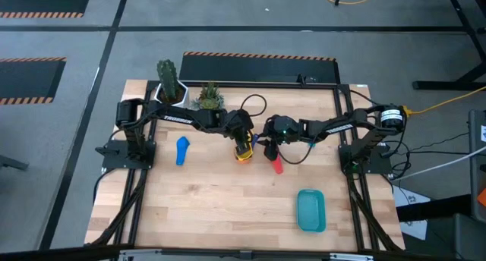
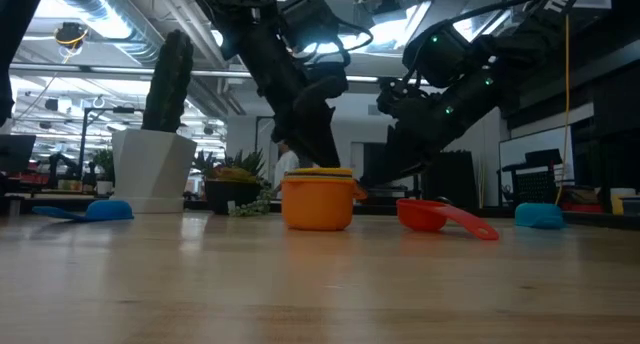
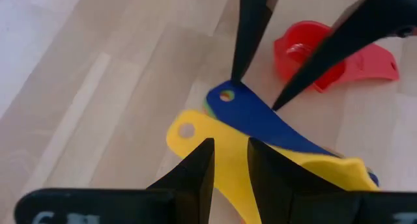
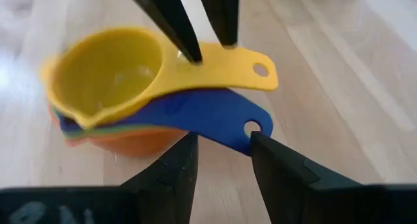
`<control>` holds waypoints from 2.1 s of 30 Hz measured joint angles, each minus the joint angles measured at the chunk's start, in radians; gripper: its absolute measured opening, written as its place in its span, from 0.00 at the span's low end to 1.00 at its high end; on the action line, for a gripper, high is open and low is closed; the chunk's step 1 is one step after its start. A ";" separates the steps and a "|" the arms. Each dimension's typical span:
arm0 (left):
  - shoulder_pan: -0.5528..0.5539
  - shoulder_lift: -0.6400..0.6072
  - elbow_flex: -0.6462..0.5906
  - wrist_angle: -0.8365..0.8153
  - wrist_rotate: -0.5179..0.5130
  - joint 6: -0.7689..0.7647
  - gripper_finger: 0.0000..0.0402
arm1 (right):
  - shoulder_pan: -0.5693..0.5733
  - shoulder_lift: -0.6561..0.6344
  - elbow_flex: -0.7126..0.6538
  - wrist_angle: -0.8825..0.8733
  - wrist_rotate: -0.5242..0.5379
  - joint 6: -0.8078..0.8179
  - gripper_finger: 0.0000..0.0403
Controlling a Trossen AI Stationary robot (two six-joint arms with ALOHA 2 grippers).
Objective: Nest measuring cups in basket
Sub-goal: Stack the yellow measuring cup on top of the dark blue measuring cup
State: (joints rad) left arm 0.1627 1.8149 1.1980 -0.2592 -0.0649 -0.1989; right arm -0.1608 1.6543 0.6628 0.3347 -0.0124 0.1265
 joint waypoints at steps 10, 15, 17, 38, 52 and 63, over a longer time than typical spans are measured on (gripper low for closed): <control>0.002 0.000 0.000 -0.026 -0.183 -0.001 0.21 | 0.000 -0.076 0.000 -0.055 0.000 -0.002 0.36; 0.002 -0.001 0.000 -0.080 -0.282 -0.002 0.21 | 0.000 -0.130 0.000 -0.118 0.000 -0.002 0.36; 0.002 -0.001 0.000 -0.113 -0.293 -0.003 0.21 | 0.000 -0.130 0.001 -0.128 0.000 -0.002 0.36; 0.000 -0.001 0.000 -0.036 -0.060 -0.008 0.21 | 0.000 0.027 0.002 0.100 0.000 0.000 0.36; 0.001 -0.017 0.003 -0.001 -0.206 0.000 0.21 | 0.000 -0.032 0.002 0.057 -0.012 0.000 0.36; 0.003 -0.018 0.002 -0.099 -0.258 -0.002 0.21 | 0.000 -0.035 0.000 -0.093 -0.027 -0.001 0.36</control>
State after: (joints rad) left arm 0.1654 1.7969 1.1995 -0.3580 -0.3224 -0.2011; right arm -0.1604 1.6197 0.6628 0.2418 -0.0395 0.1257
